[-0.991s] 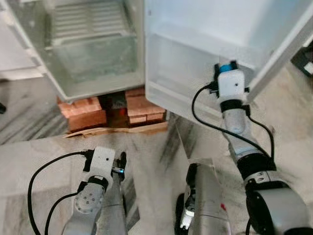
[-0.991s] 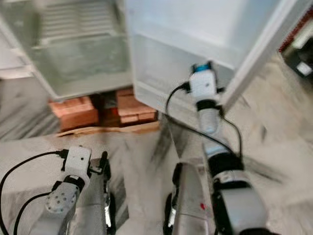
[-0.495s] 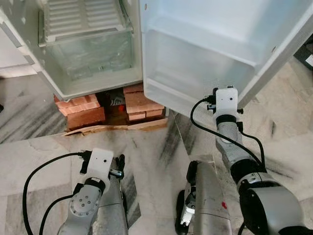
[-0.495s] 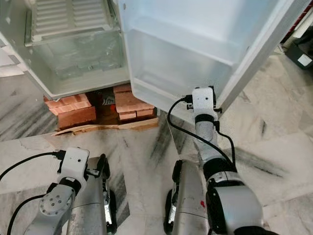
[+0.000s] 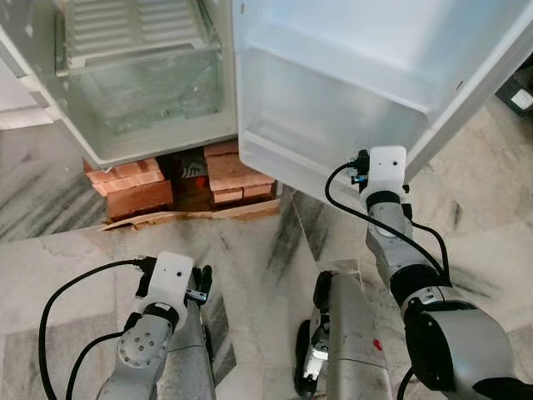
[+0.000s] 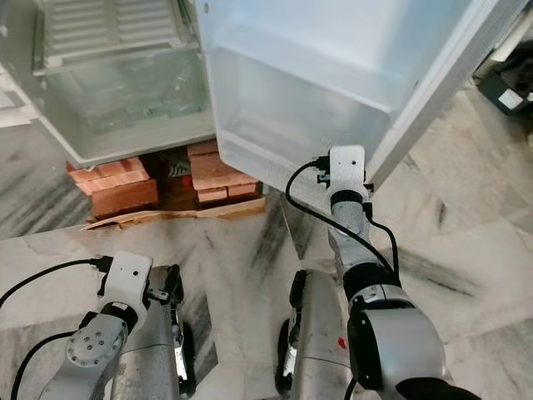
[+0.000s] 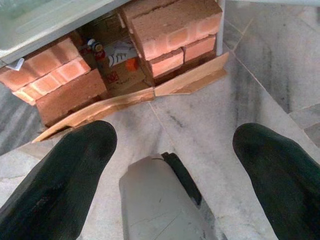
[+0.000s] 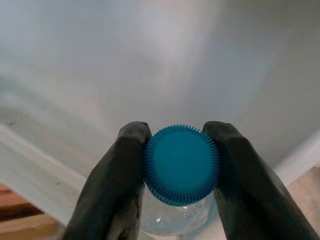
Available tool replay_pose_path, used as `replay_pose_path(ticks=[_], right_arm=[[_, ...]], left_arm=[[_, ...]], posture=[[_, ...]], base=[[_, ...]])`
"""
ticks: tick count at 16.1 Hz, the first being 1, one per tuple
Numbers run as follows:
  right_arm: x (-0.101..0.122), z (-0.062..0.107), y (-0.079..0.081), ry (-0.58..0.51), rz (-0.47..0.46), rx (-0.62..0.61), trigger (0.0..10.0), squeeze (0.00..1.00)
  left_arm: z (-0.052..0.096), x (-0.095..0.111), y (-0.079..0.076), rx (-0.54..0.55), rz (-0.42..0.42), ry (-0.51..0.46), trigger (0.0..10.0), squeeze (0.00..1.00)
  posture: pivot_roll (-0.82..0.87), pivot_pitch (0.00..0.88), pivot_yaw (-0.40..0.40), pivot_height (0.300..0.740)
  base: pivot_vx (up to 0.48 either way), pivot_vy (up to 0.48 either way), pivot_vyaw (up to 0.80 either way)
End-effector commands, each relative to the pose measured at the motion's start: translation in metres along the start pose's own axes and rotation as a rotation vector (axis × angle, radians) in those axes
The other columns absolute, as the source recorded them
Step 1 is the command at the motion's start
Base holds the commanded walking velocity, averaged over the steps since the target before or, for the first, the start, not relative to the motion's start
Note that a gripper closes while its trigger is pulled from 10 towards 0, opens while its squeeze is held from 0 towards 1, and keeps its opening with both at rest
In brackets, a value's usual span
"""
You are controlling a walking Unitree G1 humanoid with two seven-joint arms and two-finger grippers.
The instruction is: Restocking fridge
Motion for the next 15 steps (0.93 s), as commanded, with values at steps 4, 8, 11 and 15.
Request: replay_pose_path(ticks=[4, 8, 11, 15], right_arm=[[-0.023, 0.009, 0.005, 0.101, 0.019, 0.015, 10.0, 1.00], [-0.004, 0.004, 0.006, -0.001, -0.024, 0.013, 10.0, 1.00], [0.021, -0.002, 0.010, -0.116, -0.026, 0.045, 10.0, 1.00], [0.026, 0.002, 0.003, -0.184, -0.058, 0.032, 10.0, 1.00]], left_arm=[[-0.001, -0.007, 0.000, 0.012, 0.001, 0.036, 10.0, 0.00], [-0.004, -0.009, 0.000, 0.018, 0.010, 0.041, 10.0, 0.00], [-0.010, -0.009, -0.002, 0.023, 0.016, 0.041, 10.0, 0.00], [-0.016, -0.005, 0.004, 0.072, 0.007, 0.002, 10.0, 0.00]], posture=[[0.23, 0.306, -0.072, 0.541], [0.22, 0.294, -0.080, 0.541], [0.21, 0.275, -0.089, 0.541], [0.20, 0.241, -0.094, 0.541]], base=[[0.000, 0.000, 0.00], [0.000, 0.000, 0.00], [0.000, 0.000, 0.00], [0.000, 0.000, 0.00]])
Point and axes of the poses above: a point about 5 cm out from each wrist's last joint towards the gripper, its own z axis pointing back from the gripper into the wrist, its own x axis along the axis of the wrist's last joint, y = z × x, the point moved 2 cm from there along -z, pointing out of the wrist towards the gripper, and after that the axes turned 7 degrees about z, right-handed, at the moved point
